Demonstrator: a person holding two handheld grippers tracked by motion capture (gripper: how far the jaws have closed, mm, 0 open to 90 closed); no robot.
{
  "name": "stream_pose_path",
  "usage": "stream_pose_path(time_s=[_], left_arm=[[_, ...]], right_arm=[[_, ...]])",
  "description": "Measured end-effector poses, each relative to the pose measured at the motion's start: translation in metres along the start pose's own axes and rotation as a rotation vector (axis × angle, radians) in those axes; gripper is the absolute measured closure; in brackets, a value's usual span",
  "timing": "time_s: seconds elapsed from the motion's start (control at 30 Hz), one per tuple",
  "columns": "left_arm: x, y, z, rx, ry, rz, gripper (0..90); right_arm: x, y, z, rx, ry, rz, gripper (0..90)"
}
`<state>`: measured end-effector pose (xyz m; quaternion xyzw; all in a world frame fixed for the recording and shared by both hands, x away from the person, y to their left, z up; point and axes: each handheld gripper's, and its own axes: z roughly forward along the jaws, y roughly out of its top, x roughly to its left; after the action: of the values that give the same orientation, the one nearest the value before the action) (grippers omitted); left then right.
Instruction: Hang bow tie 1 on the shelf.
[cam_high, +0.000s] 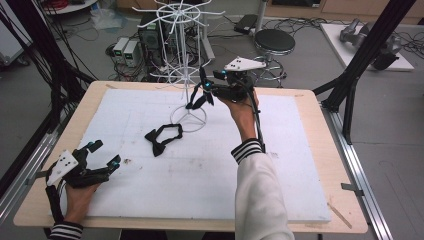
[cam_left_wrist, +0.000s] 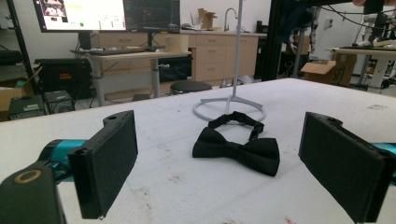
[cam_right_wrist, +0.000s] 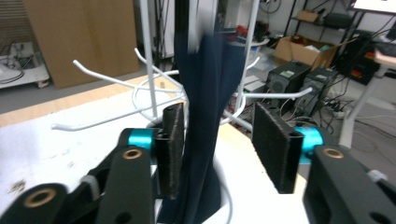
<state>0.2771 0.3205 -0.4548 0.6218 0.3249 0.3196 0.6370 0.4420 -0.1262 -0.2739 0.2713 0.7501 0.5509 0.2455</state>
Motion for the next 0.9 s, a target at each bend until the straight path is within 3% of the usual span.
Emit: stream_pose_path(time_s=[0.33,0.37,0.4,0.43,0.5,0.53,0.63,0.73,0.9], left_arm=[[0.0,0.0,0.0,0.0,-0.002,0.0,12.1],[0.0,0.0,0.0,0.0,-0.001,0.001,12.1],[0.0,0.0,0.0,0.002,-0.002,0.003,12.1],[0.0,0.0,0.0,0.002,-0.002,0.003,12.1],[0.0,0.0,0.0,0.002,-0.002,0.005,12.1],[0.0,0.0,0.0,0.003,-0.003,0.006,12.1],[0.0,0.0,0.0,-0.001,-0.003,0.004,12.1],[-0.001,0.0,0.0,0.001,-0.001,0.006,12.1],[-0.001,0.0,0.0,0.0,-0.002,0.011,12.1]], right_arm=[[0.001,0.001,-0.003,-0.005,-0.034,0.005,37.7],[0.001,0.002,-0.005,-0.006,-0.044,0.008,34.1],[0.003,0.003,-0.008,-0.01,-0.049,0.014,23.6],[0.003,0.003,-0.008,-0.01,-0.049,0.014,23.6],[0.005,0.005,-0.012,-0.014,-0.057,0.02,10.9],[0.006,0.006,-0.014,-0.011,-0.057,0.022,9.4],[0.011,0.008,-0.026,-0.005,-0.054,0.02,0.8],[0.018,0.002,-0.045,-0.059,-0.036,0.022,0.9],[0.025,-0.017,-0.078,-0.055,-0.046,0.027,0.9]])
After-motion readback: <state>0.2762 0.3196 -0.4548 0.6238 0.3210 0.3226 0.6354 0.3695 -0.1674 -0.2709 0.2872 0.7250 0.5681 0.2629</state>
